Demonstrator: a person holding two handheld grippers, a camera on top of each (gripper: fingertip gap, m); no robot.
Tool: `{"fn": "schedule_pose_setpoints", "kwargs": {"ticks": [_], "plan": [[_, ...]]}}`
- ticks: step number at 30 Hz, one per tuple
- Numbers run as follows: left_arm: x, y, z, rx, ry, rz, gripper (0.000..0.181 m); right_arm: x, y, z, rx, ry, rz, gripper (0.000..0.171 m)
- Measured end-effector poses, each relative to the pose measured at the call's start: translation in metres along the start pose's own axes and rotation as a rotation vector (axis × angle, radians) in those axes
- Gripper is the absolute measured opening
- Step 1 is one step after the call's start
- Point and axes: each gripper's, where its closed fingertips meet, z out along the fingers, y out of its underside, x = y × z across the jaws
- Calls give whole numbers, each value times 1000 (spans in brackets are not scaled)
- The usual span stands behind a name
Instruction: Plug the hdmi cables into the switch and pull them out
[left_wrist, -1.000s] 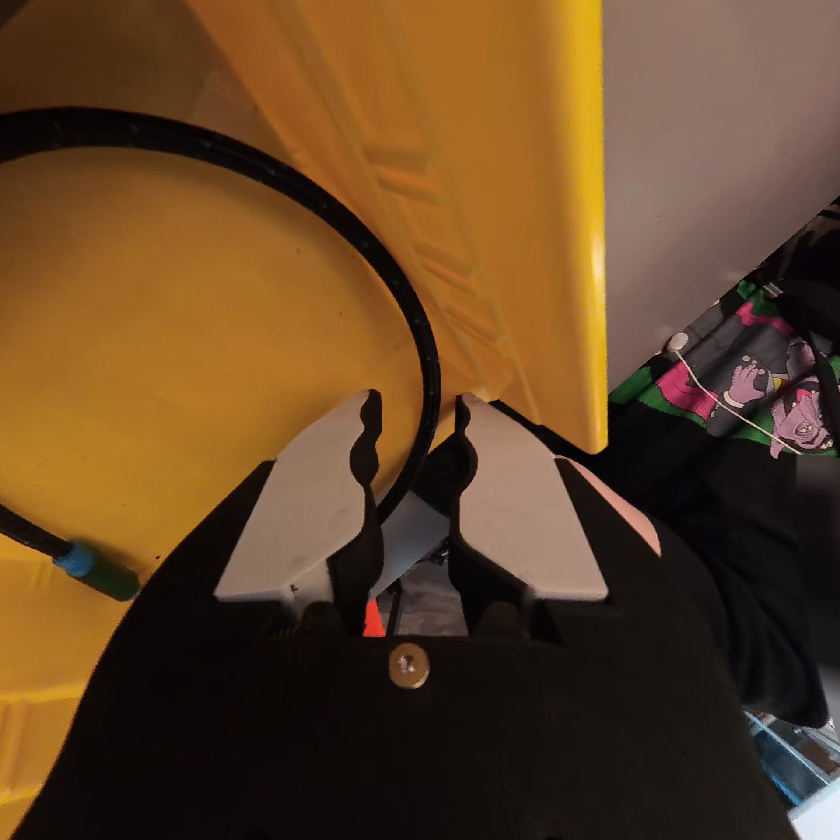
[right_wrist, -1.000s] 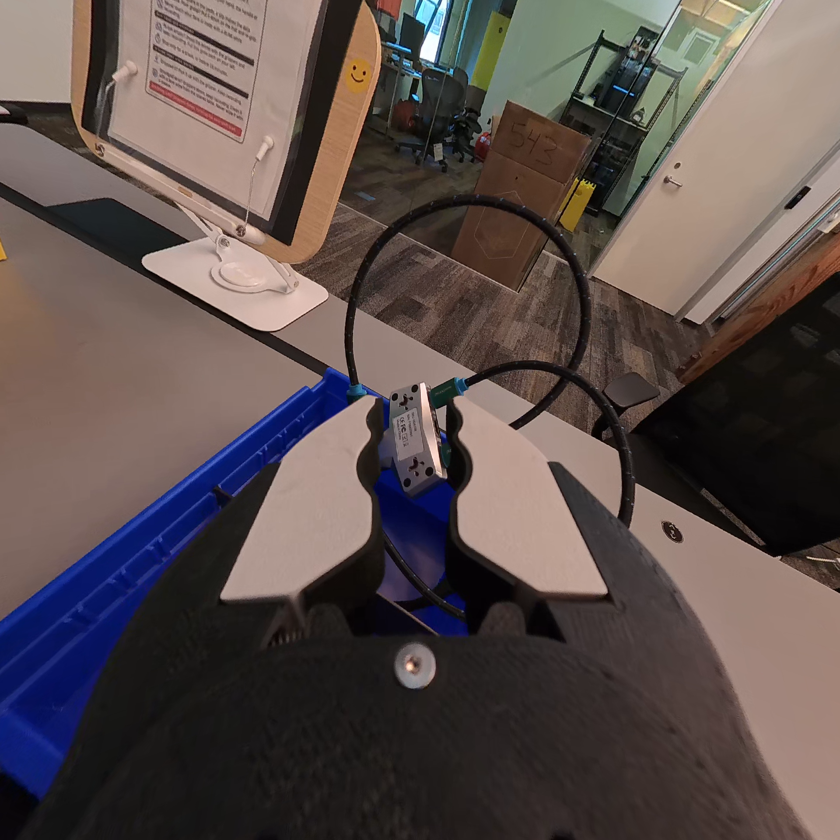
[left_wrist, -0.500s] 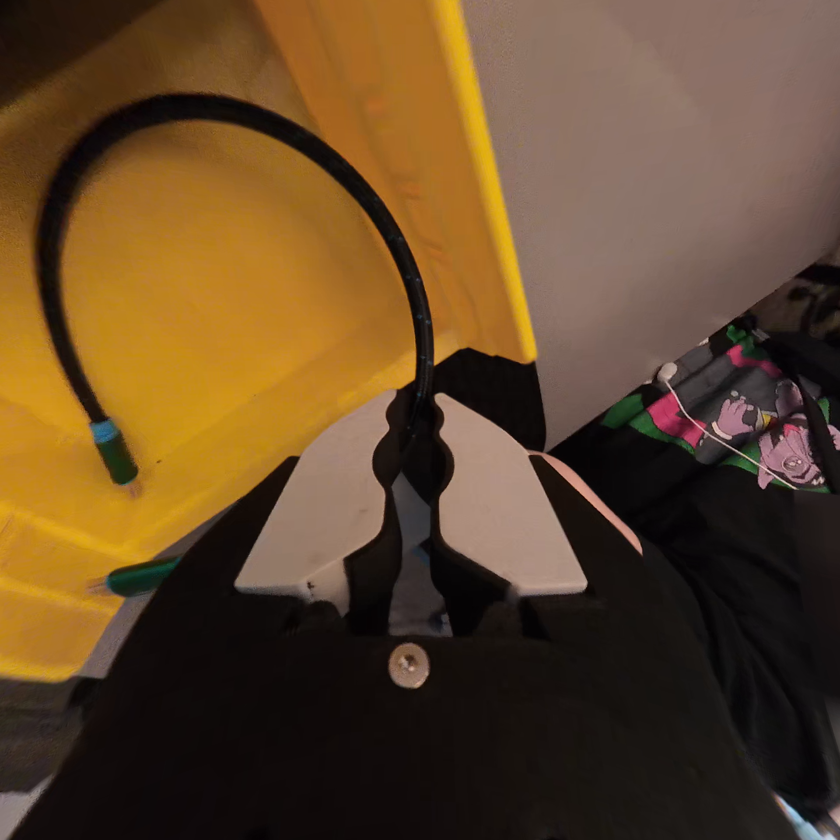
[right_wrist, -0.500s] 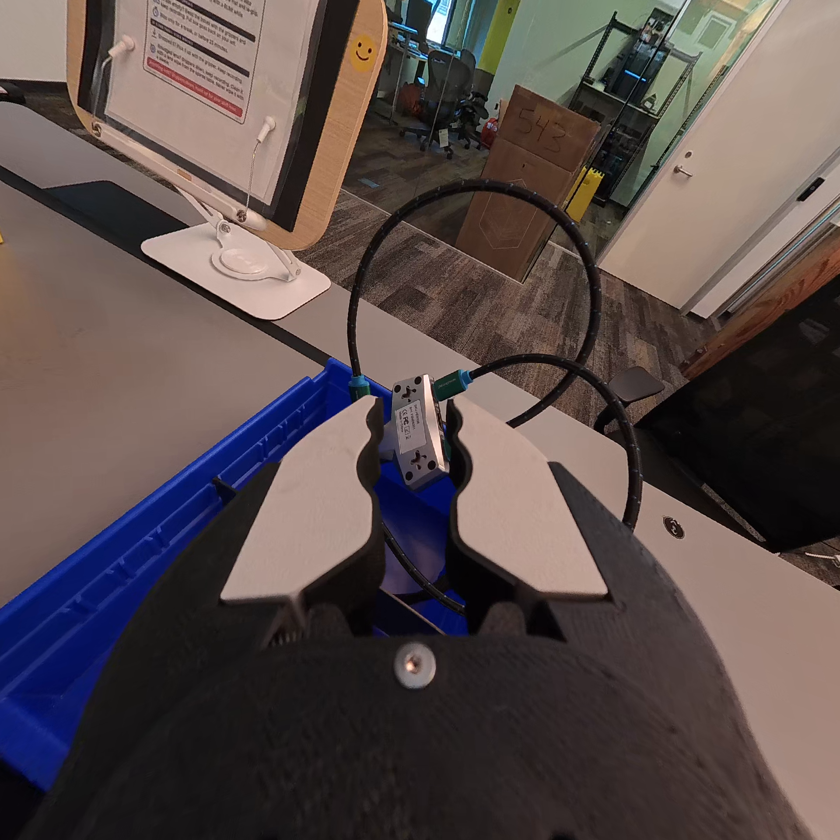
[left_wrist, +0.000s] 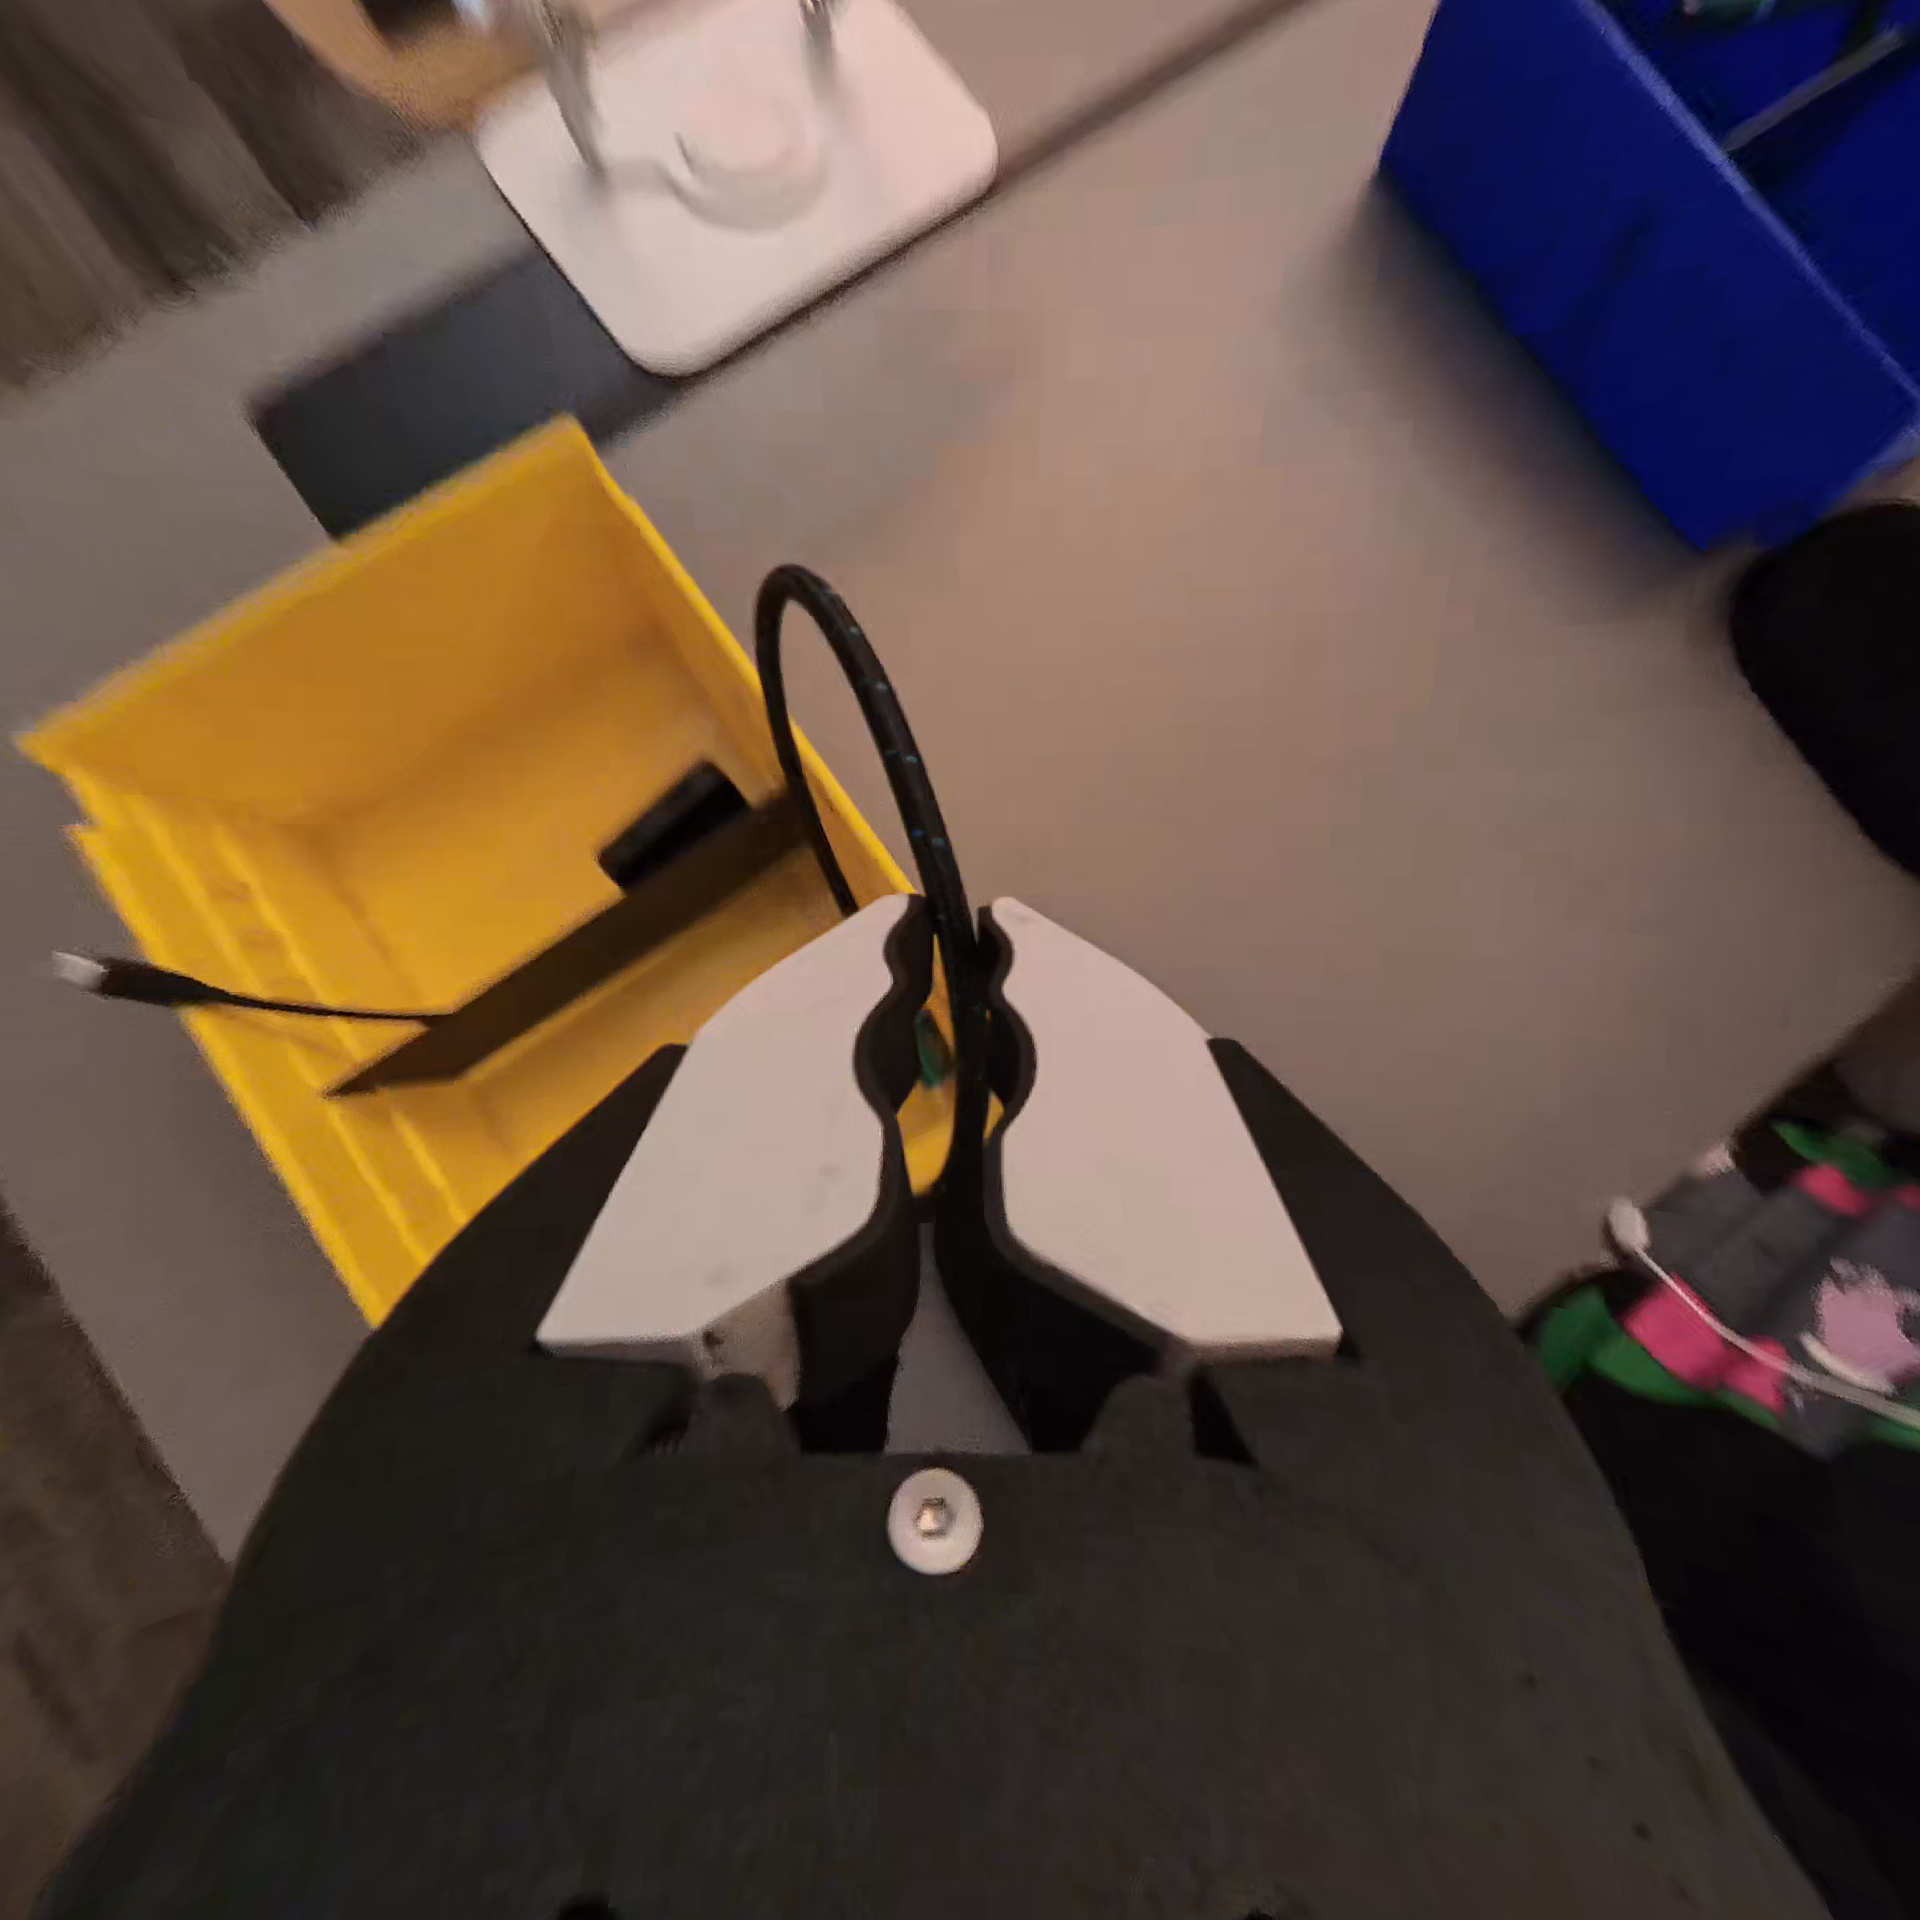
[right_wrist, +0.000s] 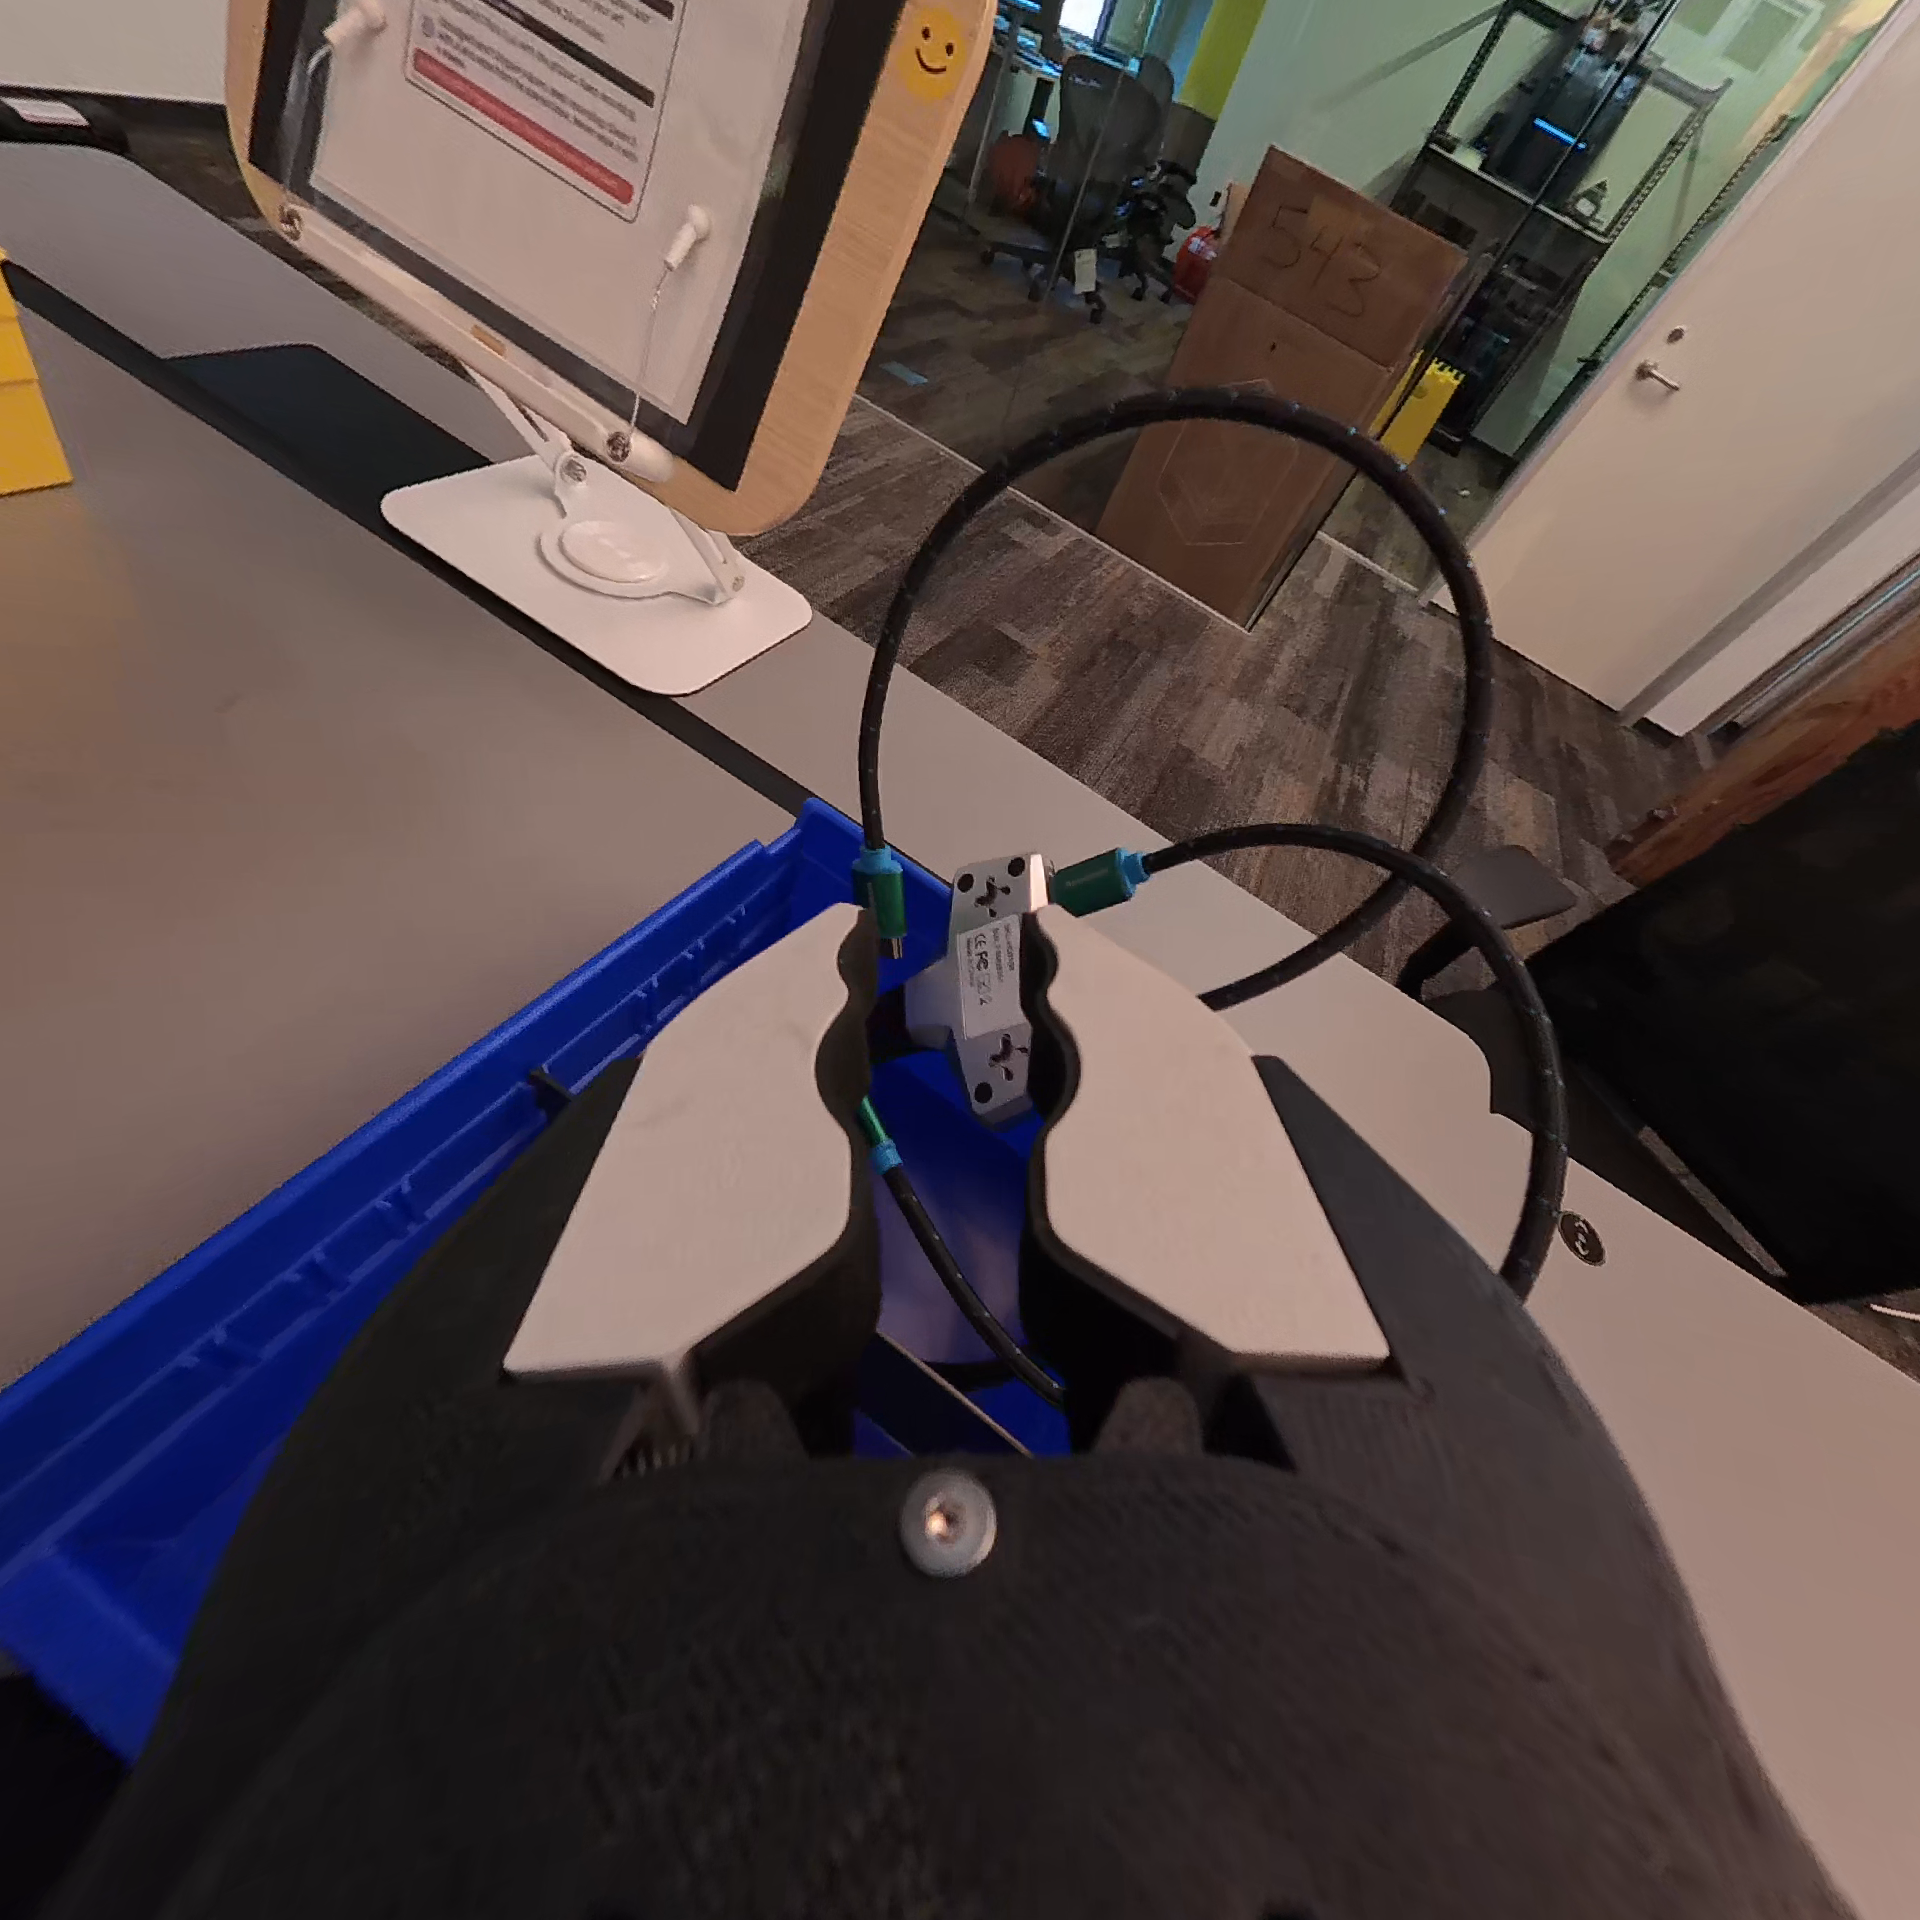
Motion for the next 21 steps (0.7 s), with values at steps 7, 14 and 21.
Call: {"fn": "schedule_pose_setpoints", "kwargs": {"ticks": [7,14,21], "plan": [[97,-95,38,254,135,206,6,-5,-4,1,4,-8,-17,27],[189,-82,178,-8,347,345,6,-5,-5,-1,12,-13,-17,27],[255,-46,201,-186,671,342,7,-4,-8,-4,33,-16,-12,27]]}}
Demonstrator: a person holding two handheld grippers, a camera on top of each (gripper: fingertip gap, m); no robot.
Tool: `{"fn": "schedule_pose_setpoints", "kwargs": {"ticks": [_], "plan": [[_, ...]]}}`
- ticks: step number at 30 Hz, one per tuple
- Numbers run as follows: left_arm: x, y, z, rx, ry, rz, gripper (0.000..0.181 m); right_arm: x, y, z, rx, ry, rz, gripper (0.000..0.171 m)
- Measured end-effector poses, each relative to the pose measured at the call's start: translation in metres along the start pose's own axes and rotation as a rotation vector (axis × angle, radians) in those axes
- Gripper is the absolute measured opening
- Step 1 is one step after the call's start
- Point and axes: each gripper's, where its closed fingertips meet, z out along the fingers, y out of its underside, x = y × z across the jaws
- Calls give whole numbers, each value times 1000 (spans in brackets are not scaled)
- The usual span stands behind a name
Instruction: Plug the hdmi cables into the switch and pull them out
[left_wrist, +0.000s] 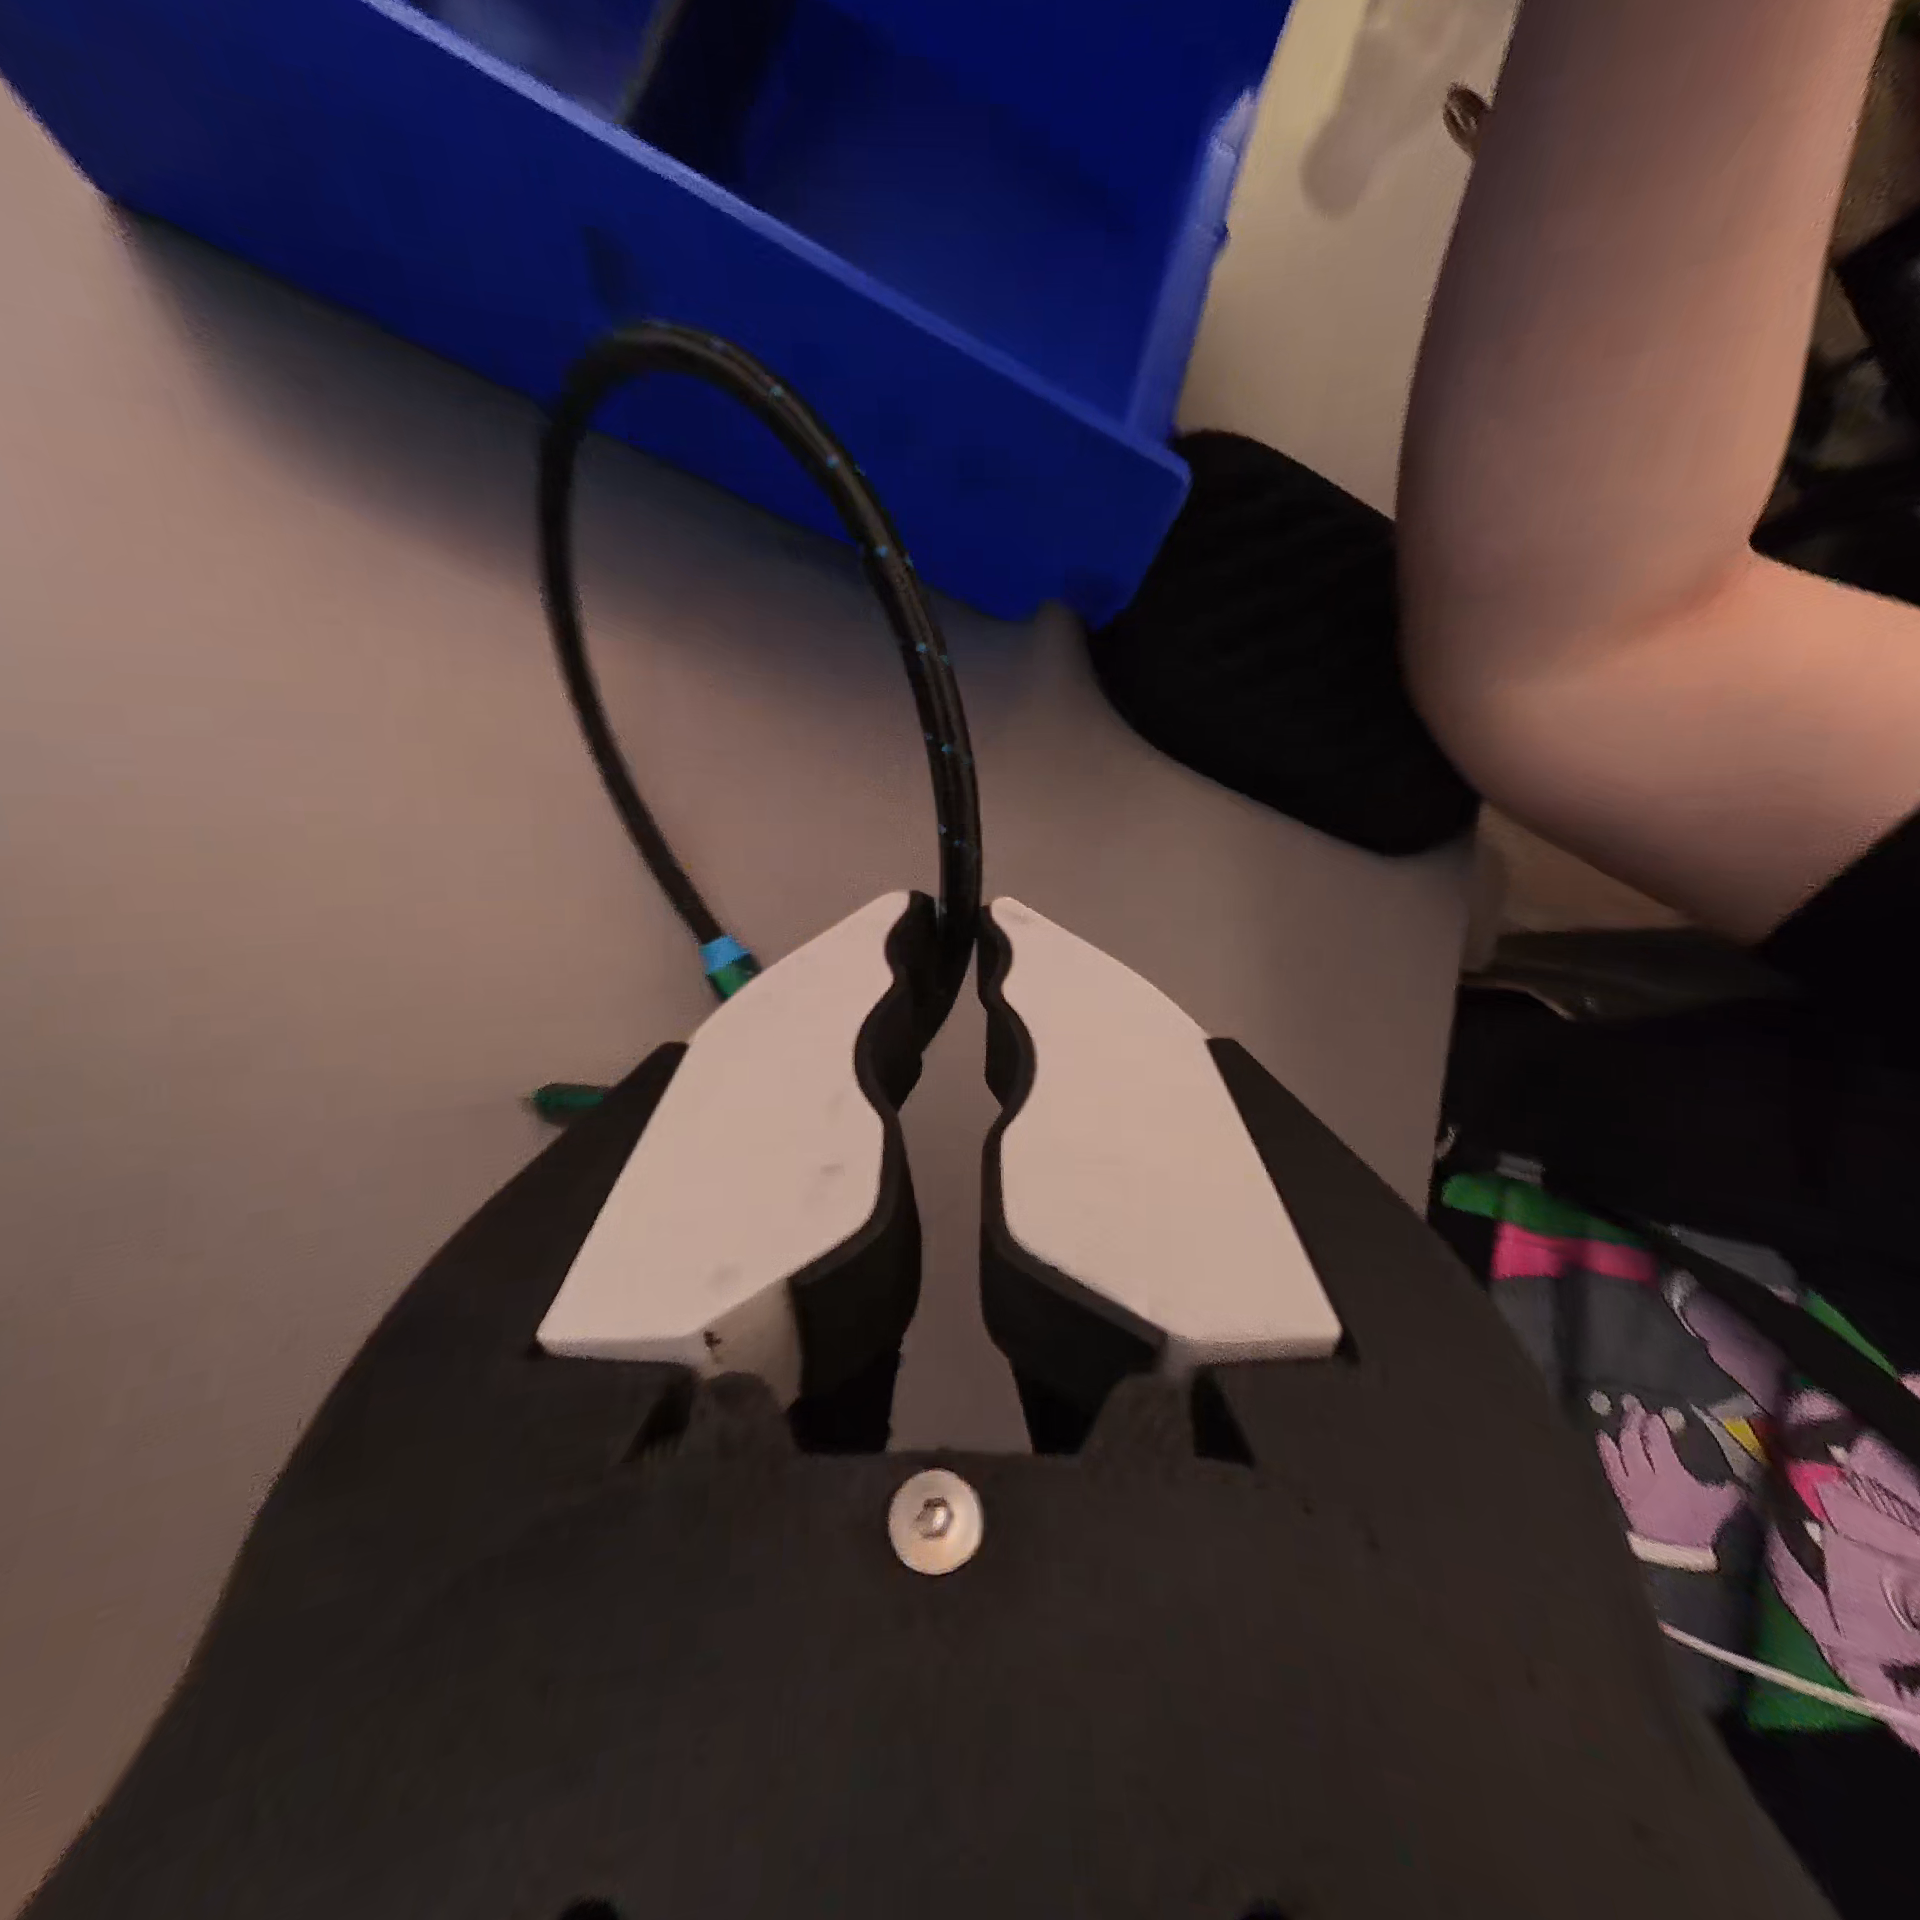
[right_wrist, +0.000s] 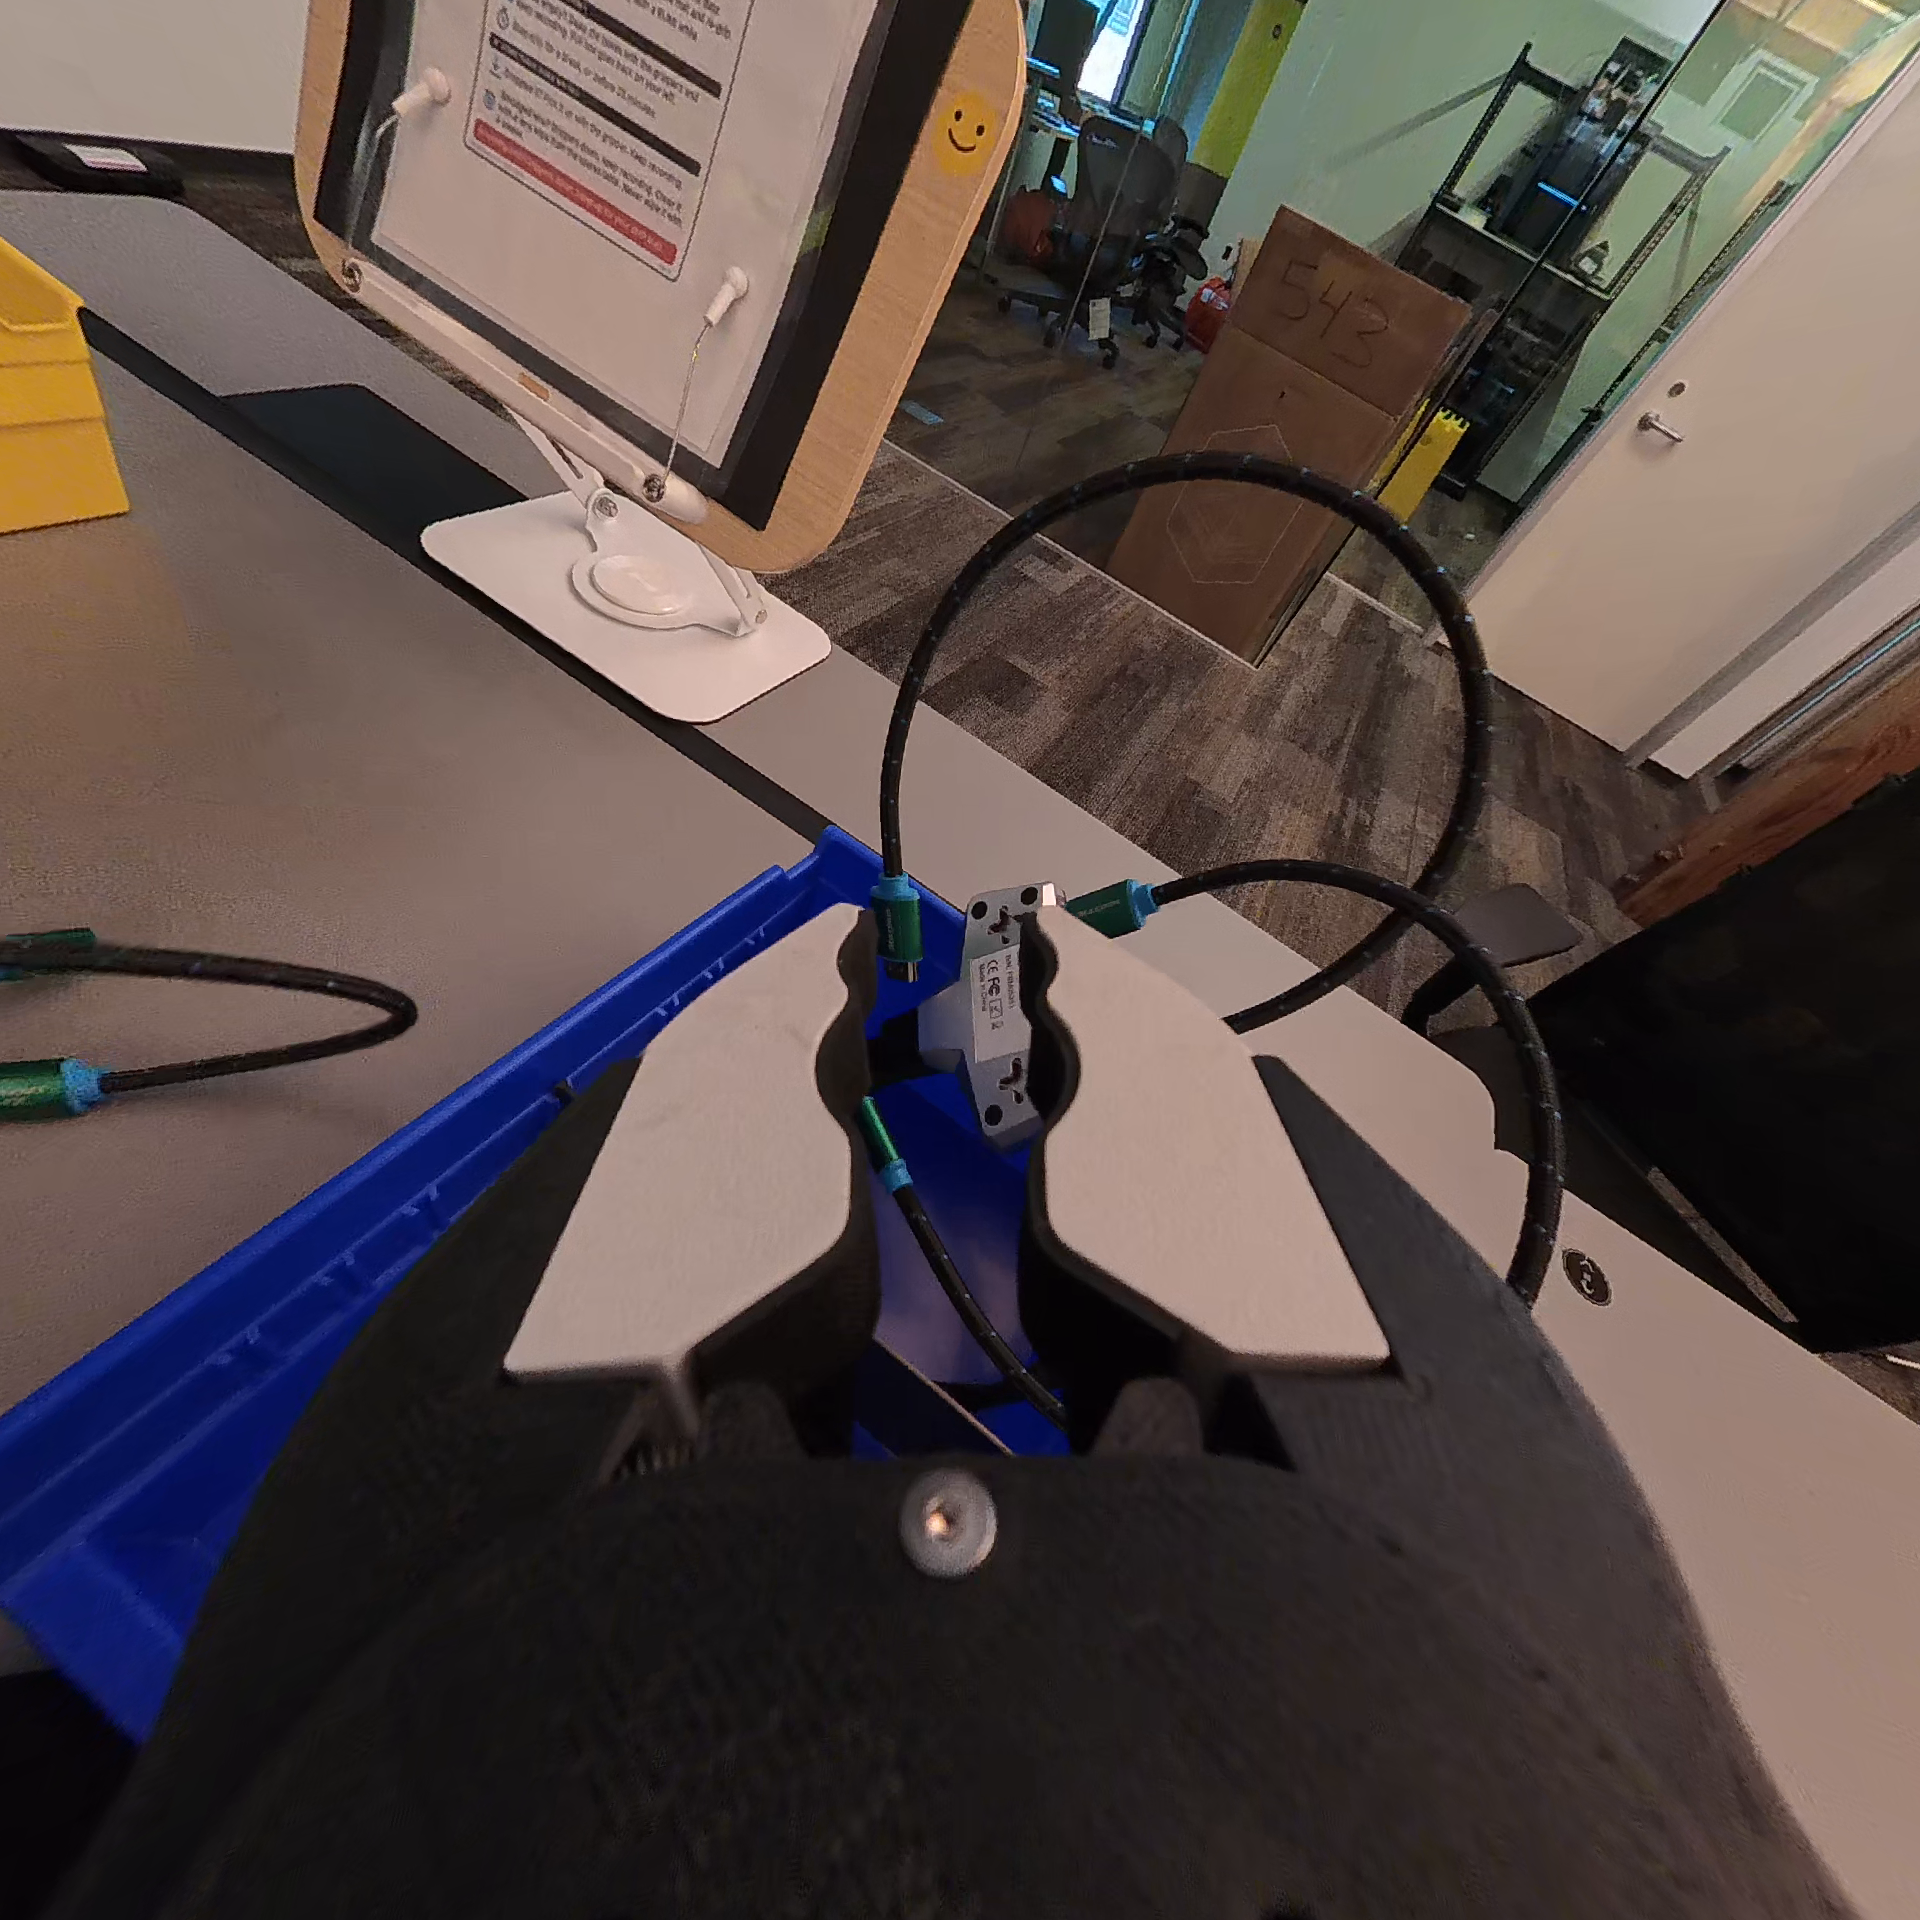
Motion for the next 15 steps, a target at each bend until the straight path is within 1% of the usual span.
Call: {"fn": "schedule_pose_setpoints", "kwargs": {"ticks": [4,9,12,13,15], "plan": [[9,23,19,-142,65,4,8,0,2,1,-6,-2,4,27],[-8,55,43,-317,66,-24,6,-1,2,0,-7,-6,-5,27],[-2,67,52,-373,178,-56,7,-1,2,-1,-4,-8,-6,27],[3,68,53,-373,231,-69,9,0,2,-1,-2,-8,-4,27],[15,64,53,-350,331,-82,27,1,3,-2,1,-10,1,27]]}}
